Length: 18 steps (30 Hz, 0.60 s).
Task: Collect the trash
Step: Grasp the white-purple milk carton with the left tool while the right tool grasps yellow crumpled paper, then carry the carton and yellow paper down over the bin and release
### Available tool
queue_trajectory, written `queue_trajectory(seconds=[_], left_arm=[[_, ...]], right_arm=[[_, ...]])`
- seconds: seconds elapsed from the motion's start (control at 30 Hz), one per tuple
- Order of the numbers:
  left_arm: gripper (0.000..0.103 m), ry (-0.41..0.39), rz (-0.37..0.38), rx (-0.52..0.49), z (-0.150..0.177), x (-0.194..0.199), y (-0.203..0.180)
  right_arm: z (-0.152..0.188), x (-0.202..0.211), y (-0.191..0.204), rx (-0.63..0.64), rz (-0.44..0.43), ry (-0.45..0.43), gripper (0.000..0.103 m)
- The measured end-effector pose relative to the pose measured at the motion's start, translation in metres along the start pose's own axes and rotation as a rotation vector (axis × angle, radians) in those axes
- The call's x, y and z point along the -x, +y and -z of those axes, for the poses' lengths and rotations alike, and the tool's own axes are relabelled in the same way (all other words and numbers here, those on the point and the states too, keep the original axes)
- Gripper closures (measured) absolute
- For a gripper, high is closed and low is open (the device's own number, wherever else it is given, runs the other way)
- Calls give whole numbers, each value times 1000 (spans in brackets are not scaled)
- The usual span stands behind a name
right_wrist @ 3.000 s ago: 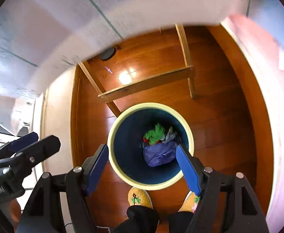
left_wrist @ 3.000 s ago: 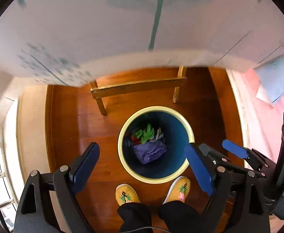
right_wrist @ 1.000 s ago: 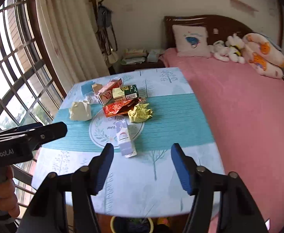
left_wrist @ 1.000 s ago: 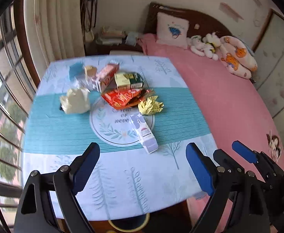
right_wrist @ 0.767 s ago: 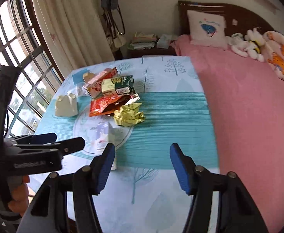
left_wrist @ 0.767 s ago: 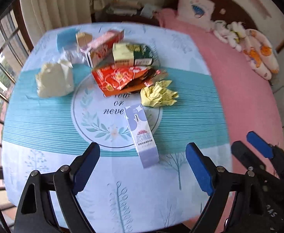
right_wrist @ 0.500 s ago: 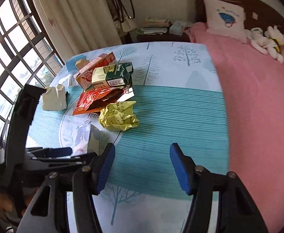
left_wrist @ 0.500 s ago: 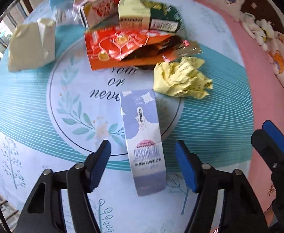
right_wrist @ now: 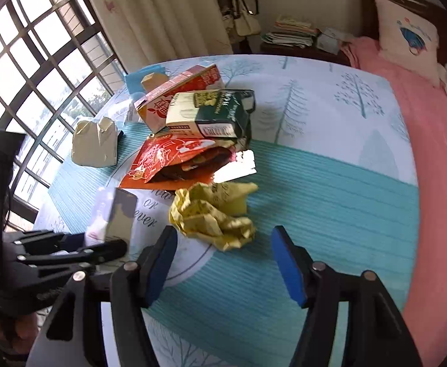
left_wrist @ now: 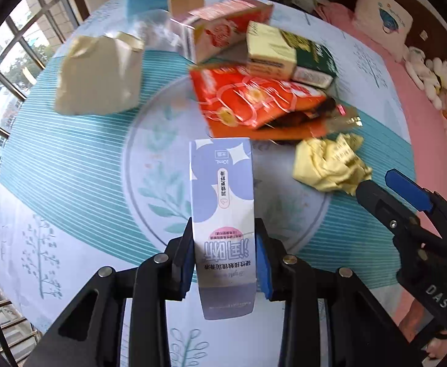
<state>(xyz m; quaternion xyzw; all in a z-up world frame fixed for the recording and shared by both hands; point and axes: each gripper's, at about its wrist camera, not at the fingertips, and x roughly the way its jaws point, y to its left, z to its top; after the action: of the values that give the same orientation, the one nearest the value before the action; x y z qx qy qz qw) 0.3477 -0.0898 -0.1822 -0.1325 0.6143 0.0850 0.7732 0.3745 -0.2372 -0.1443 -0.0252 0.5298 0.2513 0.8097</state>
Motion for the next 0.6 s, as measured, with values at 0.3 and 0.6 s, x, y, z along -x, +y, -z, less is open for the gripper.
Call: queue_trajectory(seconds=[0.3,0.6], left_arm=[[70,-22,-18,85,2,16,27],[71,-33,-6,69,3,27,33]], right_arm=[[-8,-42,25,155,63,59,38],[-2,-22,30,91,14,23,49]])
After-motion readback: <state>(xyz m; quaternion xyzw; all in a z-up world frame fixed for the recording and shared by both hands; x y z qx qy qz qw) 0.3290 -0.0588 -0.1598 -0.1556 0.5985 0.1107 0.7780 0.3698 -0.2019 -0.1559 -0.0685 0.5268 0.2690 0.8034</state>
